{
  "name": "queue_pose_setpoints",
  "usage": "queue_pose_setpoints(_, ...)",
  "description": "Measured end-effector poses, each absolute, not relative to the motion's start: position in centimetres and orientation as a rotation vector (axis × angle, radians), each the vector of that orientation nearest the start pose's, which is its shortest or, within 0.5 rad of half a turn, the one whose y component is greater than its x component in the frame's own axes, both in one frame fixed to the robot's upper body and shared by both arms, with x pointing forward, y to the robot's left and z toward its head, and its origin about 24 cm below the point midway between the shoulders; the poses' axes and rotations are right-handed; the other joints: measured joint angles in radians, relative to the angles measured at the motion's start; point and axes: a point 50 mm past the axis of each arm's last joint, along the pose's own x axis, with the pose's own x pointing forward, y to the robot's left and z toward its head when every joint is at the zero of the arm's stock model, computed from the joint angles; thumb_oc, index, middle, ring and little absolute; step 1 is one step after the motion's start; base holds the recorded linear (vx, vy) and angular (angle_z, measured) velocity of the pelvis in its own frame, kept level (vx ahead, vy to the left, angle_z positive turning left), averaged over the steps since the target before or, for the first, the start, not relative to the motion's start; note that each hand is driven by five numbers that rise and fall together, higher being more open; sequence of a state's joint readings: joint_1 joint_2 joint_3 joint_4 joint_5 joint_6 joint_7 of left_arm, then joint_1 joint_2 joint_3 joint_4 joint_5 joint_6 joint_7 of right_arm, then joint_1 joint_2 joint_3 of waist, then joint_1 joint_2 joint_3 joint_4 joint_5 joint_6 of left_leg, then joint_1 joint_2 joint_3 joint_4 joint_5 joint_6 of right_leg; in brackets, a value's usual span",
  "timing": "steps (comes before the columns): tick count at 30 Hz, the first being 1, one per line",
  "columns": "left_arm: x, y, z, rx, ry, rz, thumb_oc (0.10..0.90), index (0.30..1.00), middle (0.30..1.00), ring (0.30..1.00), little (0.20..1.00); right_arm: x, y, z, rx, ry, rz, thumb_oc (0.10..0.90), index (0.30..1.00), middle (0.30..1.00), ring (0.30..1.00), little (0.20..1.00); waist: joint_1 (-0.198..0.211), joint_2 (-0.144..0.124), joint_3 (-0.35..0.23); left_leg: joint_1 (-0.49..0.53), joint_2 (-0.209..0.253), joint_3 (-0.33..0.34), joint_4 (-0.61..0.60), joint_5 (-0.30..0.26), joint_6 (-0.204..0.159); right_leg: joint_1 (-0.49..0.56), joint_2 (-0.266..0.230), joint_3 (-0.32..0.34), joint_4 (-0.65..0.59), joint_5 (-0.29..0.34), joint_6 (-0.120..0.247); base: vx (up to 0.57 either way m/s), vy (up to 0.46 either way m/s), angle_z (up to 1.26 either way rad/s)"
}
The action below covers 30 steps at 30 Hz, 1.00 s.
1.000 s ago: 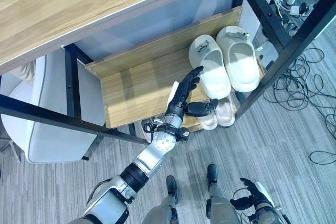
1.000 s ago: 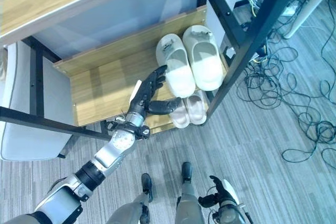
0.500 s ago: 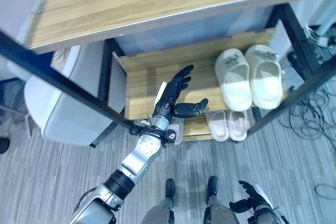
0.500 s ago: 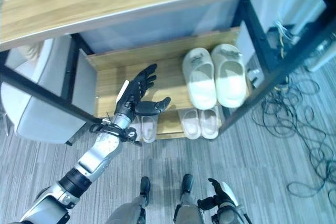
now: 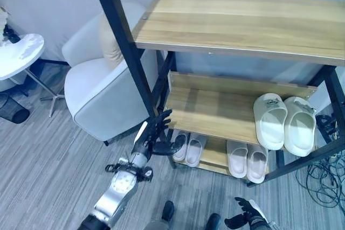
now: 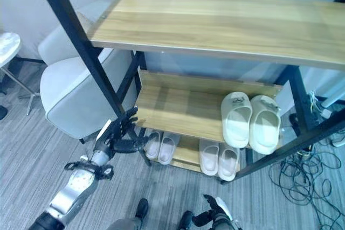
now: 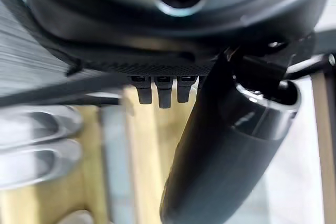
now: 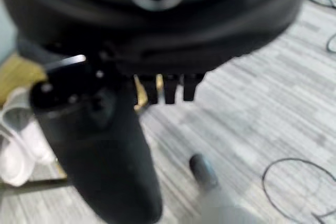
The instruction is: Arrange the slippers neatly on the shoe rack.
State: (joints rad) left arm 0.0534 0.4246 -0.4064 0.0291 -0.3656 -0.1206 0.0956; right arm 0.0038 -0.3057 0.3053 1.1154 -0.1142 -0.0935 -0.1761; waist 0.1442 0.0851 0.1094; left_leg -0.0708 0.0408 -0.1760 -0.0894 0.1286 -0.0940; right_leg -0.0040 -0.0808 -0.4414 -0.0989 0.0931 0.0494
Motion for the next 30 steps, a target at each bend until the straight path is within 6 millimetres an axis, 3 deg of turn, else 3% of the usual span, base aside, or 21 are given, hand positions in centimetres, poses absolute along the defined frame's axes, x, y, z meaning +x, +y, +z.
queue_pose_setpoints(4, 20.1, 15.7, -1.0, 0.078, 0.232, -0.267, 0.800, 0.900, 0.900, 0.900, 0.900, 9.2, -23.8, -15.5, -0.589, 1.098, 0.043, 0.800, 0.900, 0.900, 0.900, 0.900, 0.007, -0.023, -0.034, 0.031, -0.008, -0.014, 0.000, -0.008, 0.011, 0.045, -0.007, -0.019, 0.005, -0.011, 0.012, 0.01, 0.049, 0.13)
queue_pose_setpoints(10, 17.6, 17.8, -4.7, 0.193, 0.419, -0.257, 0.800, 0.900, 0.900, 0.900, 0.900, 8.3, -24.4, -15.6, -0.581, 1.135, 0.019, 0.800, 0.900, 0.900, 0.900, 0.900, 0.009, -0.043, -0.065, 0.036, -0.008, -0.012, -0.003, -0.015, 0.022, 0.051, -0.008, -0.018, 0.002, -0.011, 0.012, 0.00, 0.031, 0.00)
queue_pose_setpoints(14, 14.4, 20.0, -8.9, 0.284, 0.648, -0.191, 0.800, 0.900, 0.900, 0.900, 0.900, 7.8, -24.6, -15.7, -0.576, 1.150, 0.008, 0.800, 0.900, 0.900, 0.900, 0.900, 0.006, -0.049, -0.078, 0.054, -0.007, -0.001, -0.004, -0.022, 0.032, 0.064, -0.008, -0.011, -0.001, -0.015, 0.014, 0.00, 0.034, -0.06)
queue_pose_setpoints(20, 10.1, 21.9, -13.1, 0.354, 0.927, -0.110, 0.800, 0.900, 0.900, 0.900, 0.900, 7.2, -25.1, -15.8, -0.567, 1.183, -0.020, 0.800, 0.900, 0.900, 0.900, 0.900, 0.005, -0.064, -0.087, 0.055, -0.008, 0.000, -0.002, -0.023, 0.034, 0.064, -0.009, -0.010, -0.001, -0.016, 0.015, -0.01, 0.022, 0.00)
queue_pose_setpoints(30, 5.8, 23.4, -16.2, 0.468, 1.214, 0.007, 0.800, 0.900, 0.900, 0.900, 0.900, 7.5, -25.2, -15.8, -0.575, 1.203, -0.027, 0.800, 0.900, 0.900, 0.900, 0.900, -0.008, -0.073, -0.094, 0.067, -0.006, 0.048, -0.003, -0.029, 0.042, 0.054, -0.010, 0.039, -0.001, -0.012, 0.008, -0.01, 0.021, -0.13)
